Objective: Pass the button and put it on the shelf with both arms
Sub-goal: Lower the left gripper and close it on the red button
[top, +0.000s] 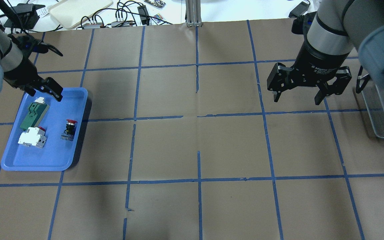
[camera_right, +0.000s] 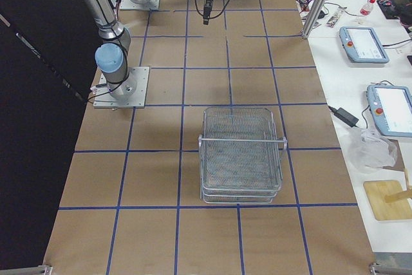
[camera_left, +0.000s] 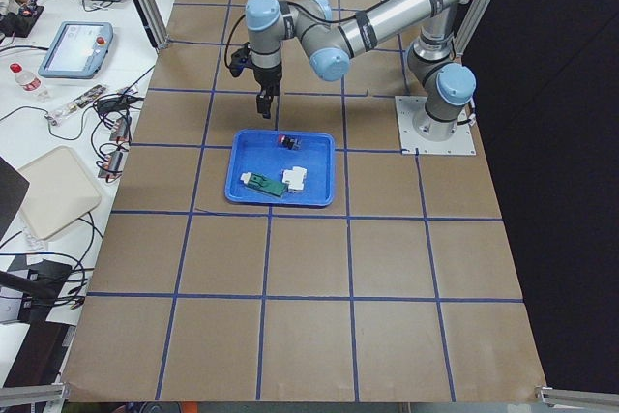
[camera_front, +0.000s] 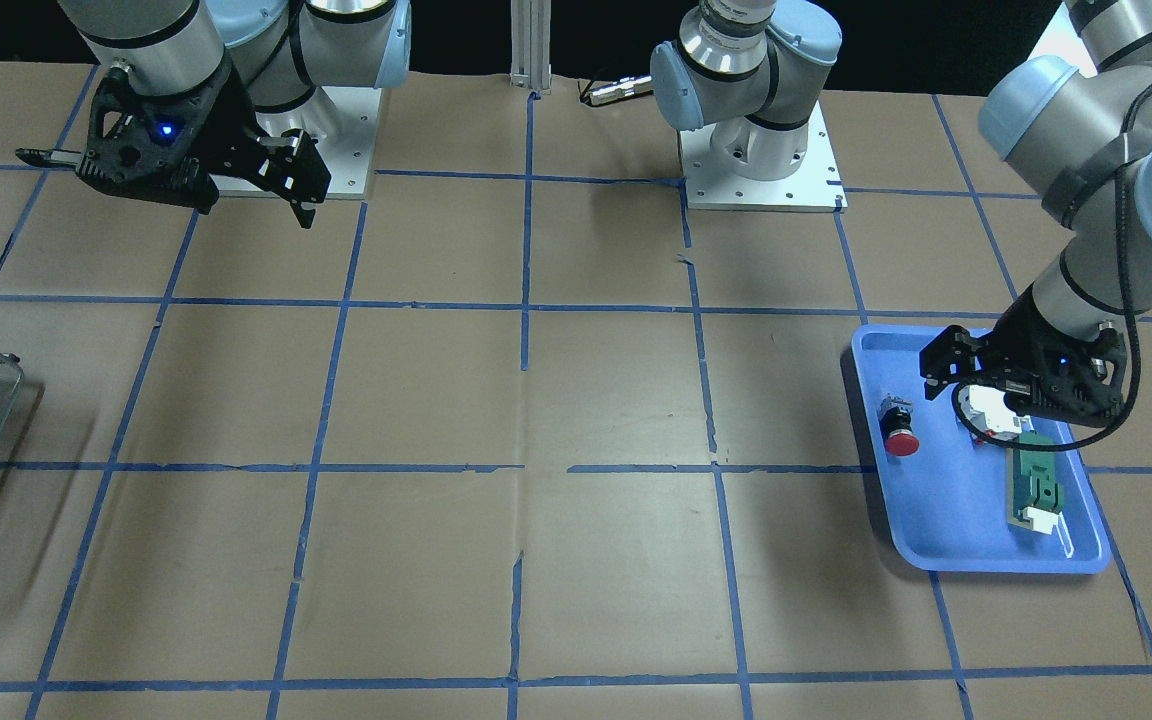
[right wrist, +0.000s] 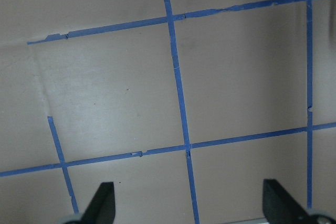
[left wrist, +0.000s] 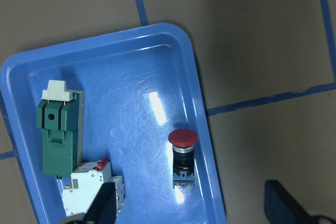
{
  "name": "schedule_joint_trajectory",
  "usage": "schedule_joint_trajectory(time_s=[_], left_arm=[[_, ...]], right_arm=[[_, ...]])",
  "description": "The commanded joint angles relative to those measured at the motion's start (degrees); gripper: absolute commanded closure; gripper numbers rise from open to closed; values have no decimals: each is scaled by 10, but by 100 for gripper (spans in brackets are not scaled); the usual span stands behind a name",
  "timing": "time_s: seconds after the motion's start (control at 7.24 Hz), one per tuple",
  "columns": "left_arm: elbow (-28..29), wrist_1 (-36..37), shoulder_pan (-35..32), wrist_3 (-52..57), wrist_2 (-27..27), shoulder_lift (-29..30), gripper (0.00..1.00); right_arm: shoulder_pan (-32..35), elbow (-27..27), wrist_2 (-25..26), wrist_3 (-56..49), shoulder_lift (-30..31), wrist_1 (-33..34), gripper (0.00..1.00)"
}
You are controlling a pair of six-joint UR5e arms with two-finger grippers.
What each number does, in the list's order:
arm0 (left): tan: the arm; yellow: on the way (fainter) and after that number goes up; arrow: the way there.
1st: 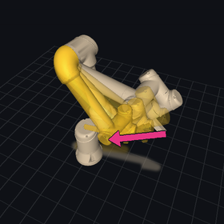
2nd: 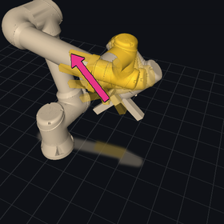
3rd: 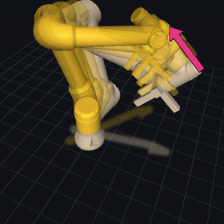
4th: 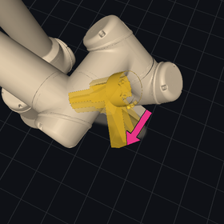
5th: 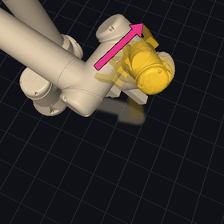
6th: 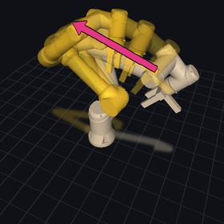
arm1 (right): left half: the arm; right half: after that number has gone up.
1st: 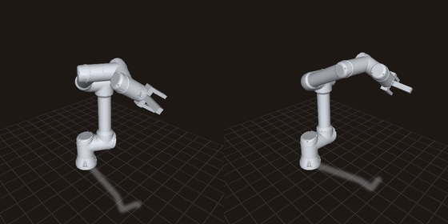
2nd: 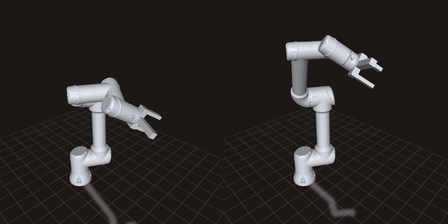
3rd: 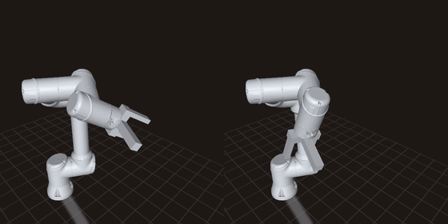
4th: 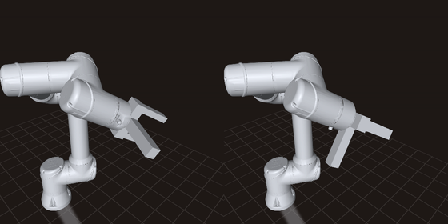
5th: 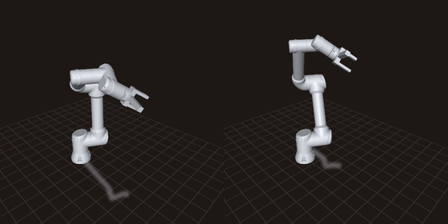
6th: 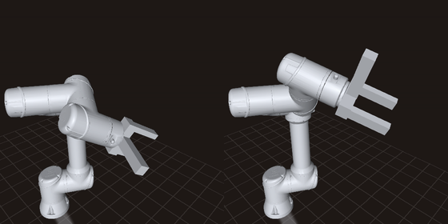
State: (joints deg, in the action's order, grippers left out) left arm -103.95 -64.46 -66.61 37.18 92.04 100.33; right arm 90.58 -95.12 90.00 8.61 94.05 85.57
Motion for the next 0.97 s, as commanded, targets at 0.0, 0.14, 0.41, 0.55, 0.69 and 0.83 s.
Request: schedule_joint_trajectory(time_s=[0.0, 0.14, 0.41, 0.55, 0.69, 0.83], left_arm=[[-98, 105, 63, 69, -54, 21, 0], [-120, 107, 64, 96, -54, 29, 0], [-125, 108, 67, 118, -49, 48, 0], [-126, 108, 68, 113, -50, 59, 0], [-125, 108, 68, 112, -50, 65, 2], [-126, 108, 68, 113, -49, 65, 11]], right_arm=[[0, -2, -2, 0, -4, 2, 0], [0, -2, -3, 0, -4, 3, 0], [0, -2, -1, 0, -6, -1, 0], [0, -2, -1, 0, -4, -2, 0], [0, -2, 1, 0, -4, -2, 0], [0, -2, 3, 0, -4, -3, 0]])
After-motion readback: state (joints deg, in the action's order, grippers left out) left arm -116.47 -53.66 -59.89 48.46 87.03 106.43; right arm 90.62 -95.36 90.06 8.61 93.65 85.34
